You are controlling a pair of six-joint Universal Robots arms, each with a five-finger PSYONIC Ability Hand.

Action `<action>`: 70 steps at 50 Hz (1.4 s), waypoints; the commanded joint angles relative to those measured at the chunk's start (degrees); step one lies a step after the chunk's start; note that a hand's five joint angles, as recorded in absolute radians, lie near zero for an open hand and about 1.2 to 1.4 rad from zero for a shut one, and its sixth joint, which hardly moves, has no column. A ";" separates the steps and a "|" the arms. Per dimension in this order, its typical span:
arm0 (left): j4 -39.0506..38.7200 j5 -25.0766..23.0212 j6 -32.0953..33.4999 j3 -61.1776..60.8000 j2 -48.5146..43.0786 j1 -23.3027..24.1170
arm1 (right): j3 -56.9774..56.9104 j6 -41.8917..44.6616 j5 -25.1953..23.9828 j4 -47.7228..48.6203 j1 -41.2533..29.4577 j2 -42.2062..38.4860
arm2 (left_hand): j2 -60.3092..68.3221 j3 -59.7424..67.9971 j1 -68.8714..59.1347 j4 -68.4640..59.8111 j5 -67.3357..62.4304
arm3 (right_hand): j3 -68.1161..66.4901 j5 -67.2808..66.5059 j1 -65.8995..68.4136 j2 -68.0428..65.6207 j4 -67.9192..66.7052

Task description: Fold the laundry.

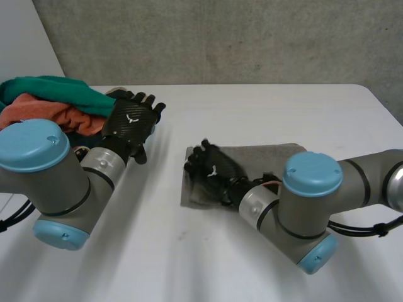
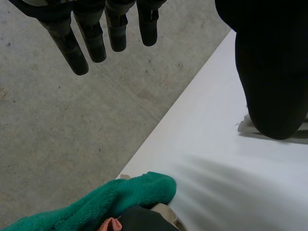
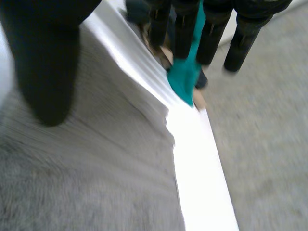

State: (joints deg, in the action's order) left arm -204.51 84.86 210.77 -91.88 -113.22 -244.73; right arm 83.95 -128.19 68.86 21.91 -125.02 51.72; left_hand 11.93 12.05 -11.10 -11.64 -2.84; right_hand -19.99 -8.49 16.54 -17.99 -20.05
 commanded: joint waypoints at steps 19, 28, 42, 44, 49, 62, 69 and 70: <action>-0.10 -0.05 0.08 0.47 -0.87 2.50 | 13.88 -9.54 9.35 -7.18 25.27 11.38 | -1.93 -2.05 1.10 1.64 2.84 | -60.01 -61.51 63.46 -62.01 -59.95; 0.07 0.39 0.08 -0.06 0.63 2.59 | 9.05 -10.77 9.98 -0.03 15.80 16.04 | -1.93 -2.05 1.10 1.64 2.84 | -60.01 -61.51 63.46 -62.01 -59.95; 0.07 0.66 -7.90 3.18 0.98 2.77 | 0.79 -8.12 3.89 -2.57 -4.35 2.07 | -1.93 -2.05 1.10 1.64 2.84 | -17.58 -19.07 21.02 -19.57 -17.51; 0.25 1.01 -10.10 4.16 0.98 2.86 | 0.87 -9.27 7.14 -2.75 -4.09 2.68 | -1.93 -2.05 1.10 1.64 2.84 | 9.99 8.49 -6.54 7.99 10.05; 0.86 3.73 -16.43 8.81 0.19 5.14 | 3.05 -18.81 11.30 -3.01 -0.33 9.59 | -1.21 -1.33 0.38 0.92 2.12 | 9.99 8.49 -6.54 7.99 10.05; 13.16 10.05 -24.26 22.52 -11.40 16.04 | -2.99 -48.39 6.72 -21.90 11.47 11.39 | 0.81 0.68 -1.64 -1.10 0.11 | 9.99 8.49 -6.54 7.99 10.05; 20.81 17.61 -23.91 24.82 -19.40 18.41 | -10.90 -46.02 5.76 -27.53 11.47 1.38 | 0.48 0.35 -1.30 -0.77 0.44 | 9.99 8.49 -6.54 7.99 10.05; 21.25 17.97 -23.74 24.73 -19.85 18.41 | -11.43 -45.66 5.58 -27.88 11.47 0.58 | 0.31 0.18 -1.13 -0.60 0.61 | 9.99 8.49 -6.54 7.99 10.05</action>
State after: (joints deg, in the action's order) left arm -187.83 98.08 186.33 -67.80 -128.33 -227.08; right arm 78.00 -176.64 75.29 -2.89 -113.19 59.93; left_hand 11.93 12.06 -11.10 -11.68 -2.82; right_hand -11.89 -2.66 12.75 -12.11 -11.85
